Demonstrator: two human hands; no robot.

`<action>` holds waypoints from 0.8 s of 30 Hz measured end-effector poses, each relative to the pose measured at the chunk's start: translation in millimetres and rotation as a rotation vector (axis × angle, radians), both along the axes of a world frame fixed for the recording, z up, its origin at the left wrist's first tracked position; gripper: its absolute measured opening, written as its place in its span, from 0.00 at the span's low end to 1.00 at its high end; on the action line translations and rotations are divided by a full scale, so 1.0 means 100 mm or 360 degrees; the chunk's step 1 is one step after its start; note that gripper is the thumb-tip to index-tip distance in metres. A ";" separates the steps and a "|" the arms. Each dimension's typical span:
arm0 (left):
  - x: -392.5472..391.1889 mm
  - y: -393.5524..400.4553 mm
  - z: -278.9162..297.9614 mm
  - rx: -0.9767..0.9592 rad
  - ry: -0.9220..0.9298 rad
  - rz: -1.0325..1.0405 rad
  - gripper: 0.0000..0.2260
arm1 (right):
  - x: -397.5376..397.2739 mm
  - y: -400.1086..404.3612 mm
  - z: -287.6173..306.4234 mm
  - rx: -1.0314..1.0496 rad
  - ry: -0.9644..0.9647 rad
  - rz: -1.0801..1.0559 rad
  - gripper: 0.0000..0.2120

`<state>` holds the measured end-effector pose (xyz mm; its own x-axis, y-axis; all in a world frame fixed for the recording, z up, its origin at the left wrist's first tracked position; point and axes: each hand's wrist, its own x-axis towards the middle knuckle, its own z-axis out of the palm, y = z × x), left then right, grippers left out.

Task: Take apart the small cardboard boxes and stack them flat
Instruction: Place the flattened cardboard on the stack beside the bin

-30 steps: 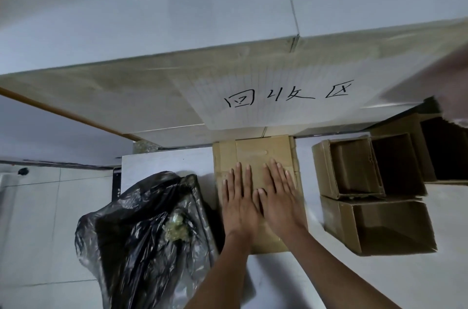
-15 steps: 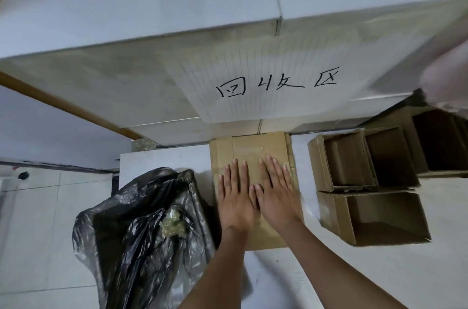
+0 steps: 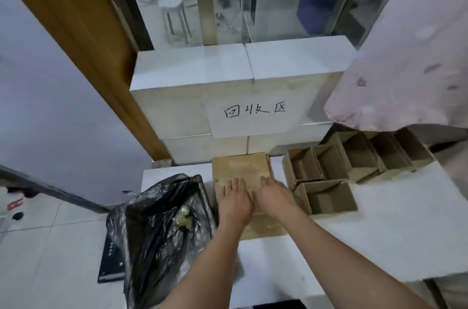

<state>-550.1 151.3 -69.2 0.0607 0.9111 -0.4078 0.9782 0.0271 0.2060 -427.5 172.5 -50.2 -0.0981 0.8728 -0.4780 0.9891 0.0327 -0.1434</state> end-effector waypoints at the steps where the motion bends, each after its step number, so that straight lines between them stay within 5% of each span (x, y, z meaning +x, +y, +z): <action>1: 0.00 -0.07 0.07 0.0015 -0.0001 -0.0025 0.27 | 0.01 -0.08 0.09 0.0006 -0.0051 0.0003 0.27; 8: 0.06 -0.50 0.40 0.0102 0.0067 -0.0102 0.25 | 0.19 -0.68 0.46 0.0131 -0.0310 0.0176 0.17; 17: 0.62 -1.04 0.58 0.0140 0.0224 -0.0272 0.20 | 0.71 -1.26 0.62 0.0160 -0.0030 -0.0051 0.15; 24: 1.33 -1.52 0.65 0.0130 0.0256 -0.0327 0.24 | 1.60 -1.84 0.57 0.0237 -0.0103 -0.0032 0.18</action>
